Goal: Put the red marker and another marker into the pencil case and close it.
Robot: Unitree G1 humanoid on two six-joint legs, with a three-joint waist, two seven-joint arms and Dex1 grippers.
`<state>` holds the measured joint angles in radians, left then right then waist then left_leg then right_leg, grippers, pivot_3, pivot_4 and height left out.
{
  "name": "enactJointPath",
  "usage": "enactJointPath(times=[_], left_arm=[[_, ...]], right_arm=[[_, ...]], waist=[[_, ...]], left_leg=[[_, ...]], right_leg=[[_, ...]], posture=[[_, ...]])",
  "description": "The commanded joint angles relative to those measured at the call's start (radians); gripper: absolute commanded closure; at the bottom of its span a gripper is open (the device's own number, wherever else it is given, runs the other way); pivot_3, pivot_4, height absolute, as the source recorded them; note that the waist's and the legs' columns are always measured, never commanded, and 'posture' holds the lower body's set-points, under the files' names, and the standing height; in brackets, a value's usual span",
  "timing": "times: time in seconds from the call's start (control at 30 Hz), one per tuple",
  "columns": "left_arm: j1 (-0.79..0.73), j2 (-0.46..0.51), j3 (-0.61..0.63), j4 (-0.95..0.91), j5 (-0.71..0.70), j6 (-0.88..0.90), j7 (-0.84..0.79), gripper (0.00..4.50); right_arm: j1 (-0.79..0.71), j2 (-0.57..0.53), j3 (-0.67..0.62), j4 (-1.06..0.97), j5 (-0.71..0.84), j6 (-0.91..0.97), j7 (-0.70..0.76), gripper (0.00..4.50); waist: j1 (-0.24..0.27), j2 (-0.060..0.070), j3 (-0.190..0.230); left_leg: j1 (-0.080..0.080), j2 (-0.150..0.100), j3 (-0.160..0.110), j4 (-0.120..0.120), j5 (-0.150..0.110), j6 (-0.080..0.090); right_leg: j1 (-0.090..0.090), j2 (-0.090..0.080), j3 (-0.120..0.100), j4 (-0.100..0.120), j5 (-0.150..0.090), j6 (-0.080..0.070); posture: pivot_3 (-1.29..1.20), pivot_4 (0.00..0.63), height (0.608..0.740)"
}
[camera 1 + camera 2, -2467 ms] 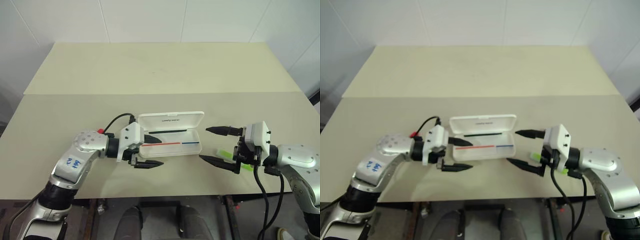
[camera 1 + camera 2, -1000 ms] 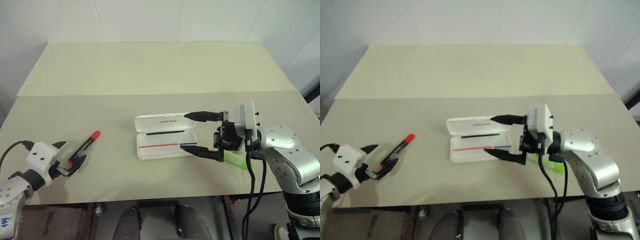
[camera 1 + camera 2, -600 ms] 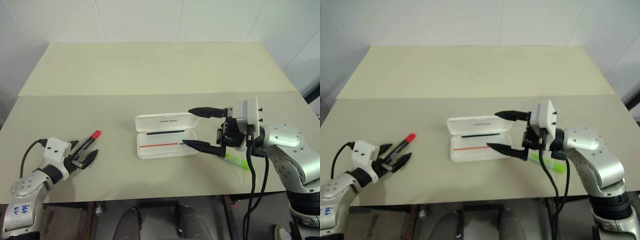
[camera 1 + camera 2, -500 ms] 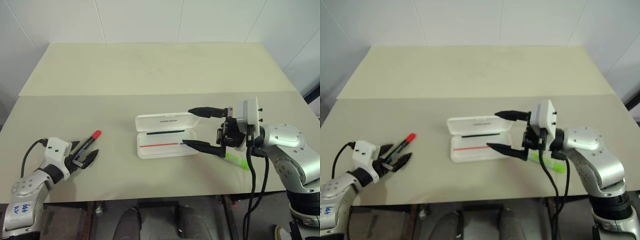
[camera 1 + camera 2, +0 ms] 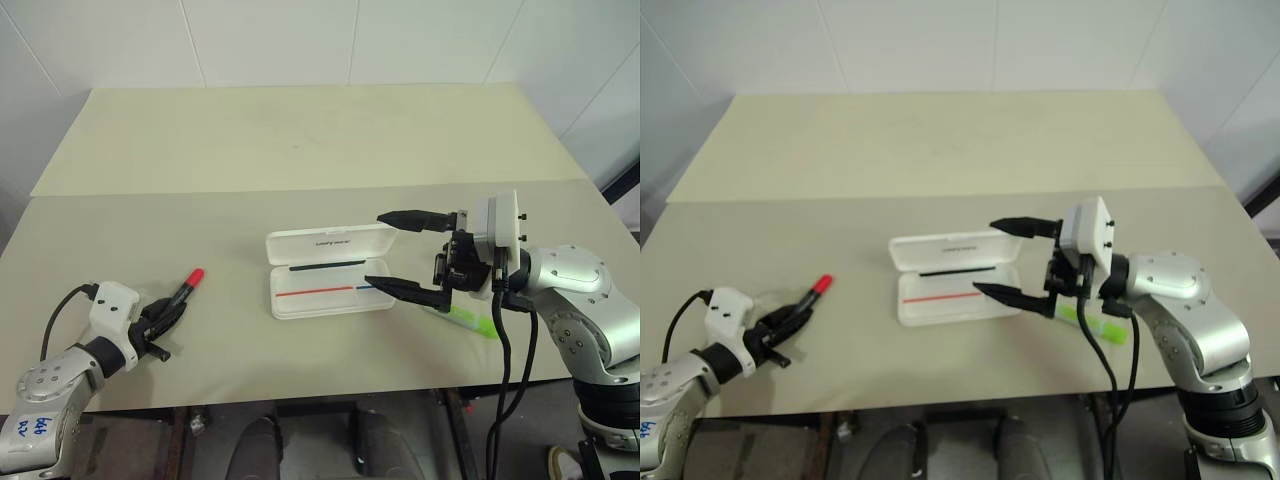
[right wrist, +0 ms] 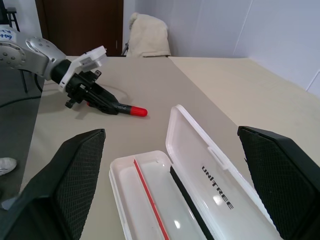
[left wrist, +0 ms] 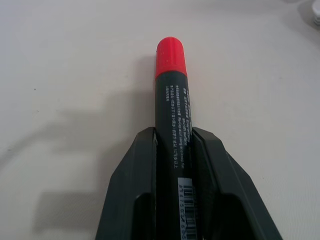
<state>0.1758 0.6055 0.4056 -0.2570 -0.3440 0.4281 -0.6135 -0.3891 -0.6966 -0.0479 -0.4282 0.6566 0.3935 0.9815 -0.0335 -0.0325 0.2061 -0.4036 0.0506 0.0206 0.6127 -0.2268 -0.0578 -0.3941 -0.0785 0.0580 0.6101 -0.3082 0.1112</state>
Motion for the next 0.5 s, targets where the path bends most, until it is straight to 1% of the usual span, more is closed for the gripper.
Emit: enactJointPath(times=[0.03,0.17,0.27,0.4,0.5], left_arm=[[0.038,0.010,0.011,-0.015,-0.032,-0.061,-0.074,3.86],[0.103,0.029,0.039,-0.082,-0.098,-0.160,-0.217,3.86],[0.148,0.049,0.044,-0.126,-0.116,-0.233,-0.306,3.86],[0.152,0.060,0.038,-0.169,-0.151,-0.254,-0.348,3.86],[0.114,0.077,0.011,-0.167,-0.147,-0.260,-0.366,3.86]], right_arm=[[0.011,-0.005,-0.039,-0.008,0.001,-0.033,0.018,0.00],[0.026,-0.006,-0.042,0.002,-0.006,-0.045,0.024,0.00],[0.038,-0.005,-0.043,0.012,-0.014,-0.056,0.028,0.00],[0.051,-0.003,-0.042,0.017,-0.022,-0.067,0.028,0.00],[0.050,0.001,-0.038,0.021,-0.029,-0.070,0.023,0.00]], waist=[[0.001,0.000,0.000],[0.000,0.000,0.000],[0.001,-0.001,0.000],[0.003,0.000,0.000],[0.002,0.000,0.000]], left_leg=[[0.000,0.000,0.000,0.000,0.000,0.000],[-0.001,0.000,0.001,-0.001,-0.001,0.000],[-0.002,0.001,0.001,-0.002,-0.001,-0.001],[-0.002,0.001,0.001,-0.002,-0.001,-0.001],[-0.002,0.001,0.002,-0.002,-0.001,0.000]], right_leg=[[0.000,0.000,0.000,0.000,0.000,0.000],[-0.001,-0.001,0.000,-0.002,0.000,-0.001],[-0.001,-0.001,0.000,-0.003,-0.001,-0.002],[-0.001,-0.002,0.000,-0.004,-0.001,-0.002],[-0.001,-0.002,0.000,-0.004,-0.001,-0.002]], posture=[[0.00,0.150,0.740],[0.00,0.150,0.740],[0.00,0.150,0.740],[0.00,0.150,0.740],[0.00,0.150,0.740]])
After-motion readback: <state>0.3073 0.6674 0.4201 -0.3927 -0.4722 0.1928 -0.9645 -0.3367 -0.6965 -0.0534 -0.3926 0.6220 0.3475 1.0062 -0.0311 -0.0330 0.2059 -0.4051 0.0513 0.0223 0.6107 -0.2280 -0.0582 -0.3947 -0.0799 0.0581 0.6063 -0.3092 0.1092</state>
